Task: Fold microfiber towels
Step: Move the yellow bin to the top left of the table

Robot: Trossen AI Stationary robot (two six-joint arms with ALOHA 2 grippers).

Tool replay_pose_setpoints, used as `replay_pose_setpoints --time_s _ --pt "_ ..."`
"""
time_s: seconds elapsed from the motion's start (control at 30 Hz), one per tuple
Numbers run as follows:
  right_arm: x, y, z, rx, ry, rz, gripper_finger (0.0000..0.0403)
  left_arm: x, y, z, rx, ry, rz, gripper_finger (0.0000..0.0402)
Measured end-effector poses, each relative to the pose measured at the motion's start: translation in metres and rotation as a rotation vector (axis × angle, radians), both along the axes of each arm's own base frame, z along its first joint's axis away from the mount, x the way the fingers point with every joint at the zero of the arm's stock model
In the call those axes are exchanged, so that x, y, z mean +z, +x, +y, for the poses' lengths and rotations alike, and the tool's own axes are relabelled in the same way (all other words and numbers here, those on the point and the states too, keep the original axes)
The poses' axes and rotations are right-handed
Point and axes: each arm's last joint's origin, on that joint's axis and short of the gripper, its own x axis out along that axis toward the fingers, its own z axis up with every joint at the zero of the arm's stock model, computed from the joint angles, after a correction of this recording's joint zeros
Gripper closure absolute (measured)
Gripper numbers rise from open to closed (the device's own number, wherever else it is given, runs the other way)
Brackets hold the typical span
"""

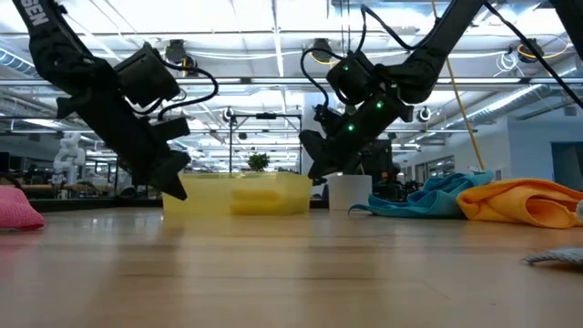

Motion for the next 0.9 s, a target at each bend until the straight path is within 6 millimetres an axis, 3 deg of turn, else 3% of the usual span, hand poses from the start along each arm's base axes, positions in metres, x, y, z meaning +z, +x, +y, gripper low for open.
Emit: replay_pose_setpoints --time_s 0.4,0.73,0.9 --pt "-0.023 0.015 -0.013 0.026 -0.044 -0.166 0.0403 0.008 0.017 -0.038 -0.279 0.007 -0.117 0.0376" --pt "-0.016 0.012 -0.027 0.001 -0.096 -0.233 0.0403 -0.002 0.033 -0.017 -0.273 0.103 -0.151 0.0376" --pt "0.001 0.016 -0.008 0.081 -0.149 -0.208 0.0403 -0.008 0.045 -0.003 -0.244 0.129 -0.195 0.0376"
